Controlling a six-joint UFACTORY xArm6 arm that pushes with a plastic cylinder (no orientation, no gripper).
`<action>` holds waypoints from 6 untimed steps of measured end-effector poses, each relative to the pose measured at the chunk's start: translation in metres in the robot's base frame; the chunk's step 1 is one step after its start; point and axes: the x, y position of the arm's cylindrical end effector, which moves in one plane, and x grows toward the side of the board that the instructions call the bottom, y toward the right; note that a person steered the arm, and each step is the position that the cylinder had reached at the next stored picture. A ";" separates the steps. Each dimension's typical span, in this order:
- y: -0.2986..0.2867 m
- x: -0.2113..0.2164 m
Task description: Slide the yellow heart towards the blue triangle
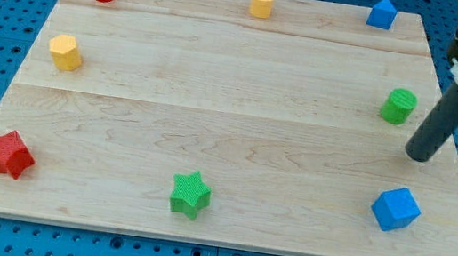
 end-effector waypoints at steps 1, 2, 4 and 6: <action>-0.039 -0.025; -0.082 -0.043; -0.212 -0.152; -0.295 -0.218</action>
